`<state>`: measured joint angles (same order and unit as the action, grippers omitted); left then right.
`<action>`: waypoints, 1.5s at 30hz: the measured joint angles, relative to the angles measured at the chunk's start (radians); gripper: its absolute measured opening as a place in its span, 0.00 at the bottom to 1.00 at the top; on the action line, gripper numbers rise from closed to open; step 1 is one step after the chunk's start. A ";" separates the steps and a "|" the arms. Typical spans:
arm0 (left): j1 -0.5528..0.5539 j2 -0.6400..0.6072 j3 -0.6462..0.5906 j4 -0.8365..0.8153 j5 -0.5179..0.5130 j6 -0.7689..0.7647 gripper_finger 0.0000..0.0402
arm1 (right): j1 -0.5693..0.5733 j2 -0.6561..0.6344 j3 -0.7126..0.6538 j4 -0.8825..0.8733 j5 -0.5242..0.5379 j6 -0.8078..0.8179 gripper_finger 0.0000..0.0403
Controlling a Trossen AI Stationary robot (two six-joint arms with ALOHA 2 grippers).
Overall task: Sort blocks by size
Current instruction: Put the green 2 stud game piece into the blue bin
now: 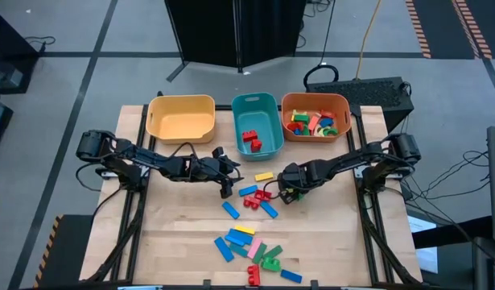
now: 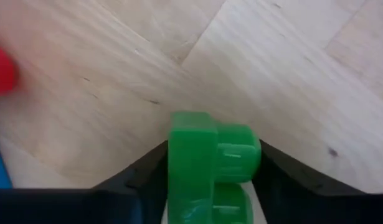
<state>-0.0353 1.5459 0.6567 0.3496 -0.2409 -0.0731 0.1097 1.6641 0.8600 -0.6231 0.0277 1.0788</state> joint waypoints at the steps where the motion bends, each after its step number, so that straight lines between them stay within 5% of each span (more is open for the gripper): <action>1: 0.000 0.000 0.000 0.000 0.000 0.000 0.60 | 0.000 -0.003 0.000 0.001 -0.002 -0.002 0.44; 8: 0.000 0.000 0.000 0.000 -0.004 0.000 0.60 | 0.005 -0.076 0.026 -0.008 -0.069 -0.002 0.38; 24: -0.011 0.000 0.000 0.002 -0.006 0.000 0.60 | -0.114 -0.137 0.400 -0.144 0.101 -0.325 0.40; 38: -0.021 0.000 0.000 0.003 -0.026 0.001 0.60 | -0.460 -0.038 0.410 0.210 0.049 -0.624 0.41; 45: -0.024 0.000 0.000 -0.004 -0.026 0.001 0.60 | -0.530 0.085 0.410 0.372 -0.009 -0.697 0.41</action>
<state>-0.0597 1.5459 0.6567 0.3461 -0.2668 -0.0723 -0.4202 1.7489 1.2701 -0.2508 0.0185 0.3813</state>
